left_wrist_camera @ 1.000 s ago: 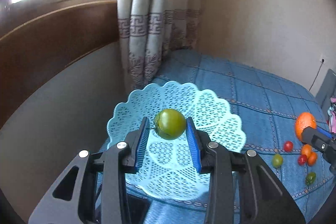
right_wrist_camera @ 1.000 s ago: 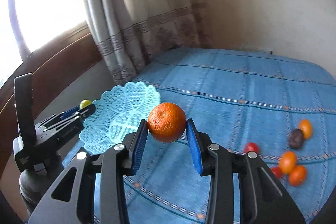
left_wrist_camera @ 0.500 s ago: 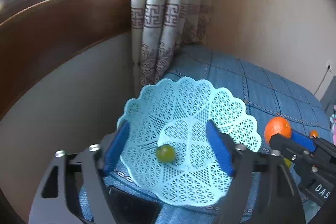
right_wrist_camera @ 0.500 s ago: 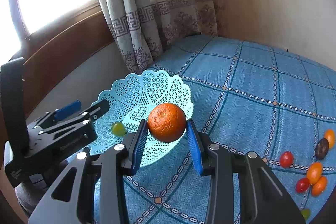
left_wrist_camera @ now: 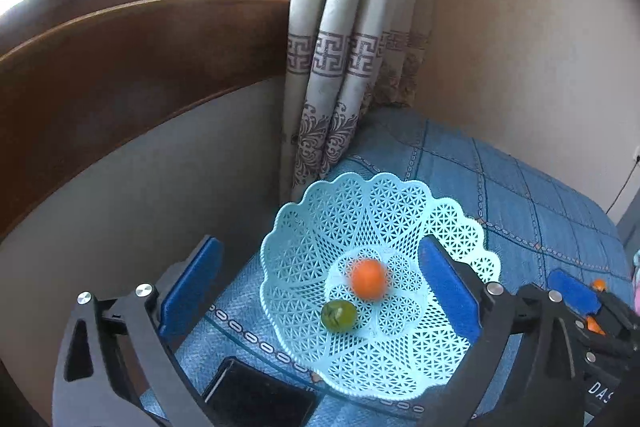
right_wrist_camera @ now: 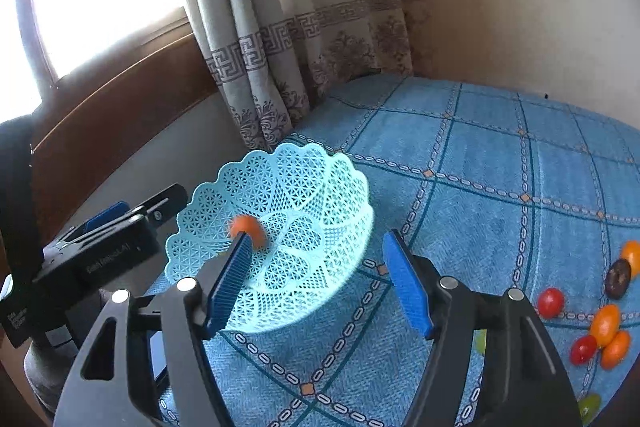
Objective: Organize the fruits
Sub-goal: 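Open both tools to drop the tomato and tangerine into the basket, then move both open tools back toward the remaining fruit on the bed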
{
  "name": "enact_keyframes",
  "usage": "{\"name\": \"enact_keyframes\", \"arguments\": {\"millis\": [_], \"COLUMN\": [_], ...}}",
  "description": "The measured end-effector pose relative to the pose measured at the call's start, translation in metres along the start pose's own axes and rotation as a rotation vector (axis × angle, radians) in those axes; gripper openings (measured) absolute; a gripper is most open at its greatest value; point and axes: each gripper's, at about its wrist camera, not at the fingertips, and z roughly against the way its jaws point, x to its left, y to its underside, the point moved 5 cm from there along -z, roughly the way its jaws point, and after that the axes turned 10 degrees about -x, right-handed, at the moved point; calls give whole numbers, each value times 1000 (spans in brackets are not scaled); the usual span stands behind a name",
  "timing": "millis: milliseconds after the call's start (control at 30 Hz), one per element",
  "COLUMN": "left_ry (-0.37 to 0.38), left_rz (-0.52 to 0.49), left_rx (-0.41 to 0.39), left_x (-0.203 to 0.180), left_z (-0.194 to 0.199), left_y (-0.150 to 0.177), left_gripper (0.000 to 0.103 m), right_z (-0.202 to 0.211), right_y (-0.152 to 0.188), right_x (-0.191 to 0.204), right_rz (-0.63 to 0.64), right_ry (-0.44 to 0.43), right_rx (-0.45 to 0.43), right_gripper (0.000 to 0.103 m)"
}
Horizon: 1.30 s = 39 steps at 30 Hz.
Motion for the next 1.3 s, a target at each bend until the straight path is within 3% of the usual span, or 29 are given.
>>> {"name": "enact_keyframes", "arguments": {"millis": [467,1300], "left_ry": [18,131], "left_rz": [-31,-212], "left_rx": [-61,-68], "left_x": [-10,-83], "left_z": [22,45], "left_y": [-11,24], "left_gripper": [100,100], "right_z": [28,89], "right_y": [11,42], "right_x": [-14,-98], "right_rz": [-18,-202], "right_ry": [67,207], "right_rx": [-56,-94], "right_gripper": [83,84]}}
